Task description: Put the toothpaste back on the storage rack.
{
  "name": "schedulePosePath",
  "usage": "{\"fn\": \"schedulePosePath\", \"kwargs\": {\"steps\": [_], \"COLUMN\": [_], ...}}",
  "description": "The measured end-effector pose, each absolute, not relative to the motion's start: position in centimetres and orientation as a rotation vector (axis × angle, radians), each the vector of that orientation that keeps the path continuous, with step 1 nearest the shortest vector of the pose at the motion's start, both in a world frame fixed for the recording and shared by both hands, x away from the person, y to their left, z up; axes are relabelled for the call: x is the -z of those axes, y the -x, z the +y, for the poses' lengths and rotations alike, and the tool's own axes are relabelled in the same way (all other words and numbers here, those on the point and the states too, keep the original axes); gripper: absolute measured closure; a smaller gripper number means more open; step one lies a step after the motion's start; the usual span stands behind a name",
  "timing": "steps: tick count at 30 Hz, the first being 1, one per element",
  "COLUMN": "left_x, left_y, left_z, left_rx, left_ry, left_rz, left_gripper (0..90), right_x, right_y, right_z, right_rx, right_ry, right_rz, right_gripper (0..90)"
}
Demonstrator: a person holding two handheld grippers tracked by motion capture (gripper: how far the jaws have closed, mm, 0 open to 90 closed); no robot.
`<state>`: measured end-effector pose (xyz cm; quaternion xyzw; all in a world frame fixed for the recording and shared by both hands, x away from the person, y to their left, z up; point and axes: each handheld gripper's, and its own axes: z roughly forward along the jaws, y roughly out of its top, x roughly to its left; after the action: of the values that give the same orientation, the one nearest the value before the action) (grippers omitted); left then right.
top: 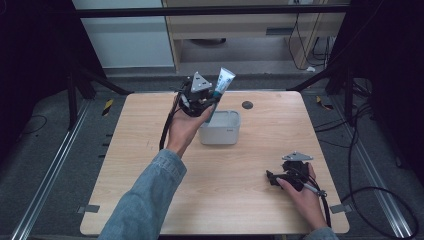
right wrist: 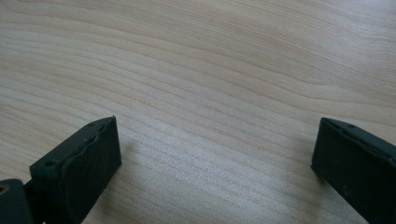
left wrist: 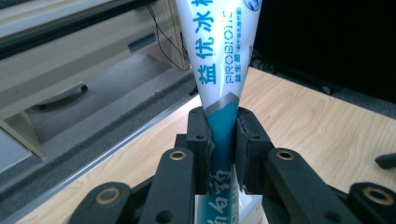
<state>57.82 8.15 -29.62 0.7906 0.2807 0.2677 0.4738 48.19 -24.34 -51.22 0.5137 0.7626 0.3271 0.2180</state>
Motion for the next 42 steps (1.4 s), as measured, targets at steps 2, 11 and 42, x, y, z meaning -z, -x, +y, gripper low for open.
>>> {"fn": "schedulePosePath", "kwargs": {"steps": [2,11,42], "left_x": [29.5,29.5,31.7], "left_y": [-57.9,-57.7,-60.0], "left_z": [8.4,8.1,6.3], "left_rx": [-0.659,-0.675,-0.674], "left_ry": [-1.891,-1.866,-1.790], "left_rz": [0.678,0.669,0.729], "left_gripper": [77.5,77.5,77.6], "right_x": [51.2,51.2,51.2], "right_y": [-48.2,-48.2,-48.2], "right_z": [-24.3,-24.3,-24.3], "right_rx": [-0.906,-0.905,-0.906], "right_ry": [-1.422,-1.421,-1.420], "right_rz": [2.112,2.112,2.110], "right_gripper": [1.6,1.6,1.6]}}
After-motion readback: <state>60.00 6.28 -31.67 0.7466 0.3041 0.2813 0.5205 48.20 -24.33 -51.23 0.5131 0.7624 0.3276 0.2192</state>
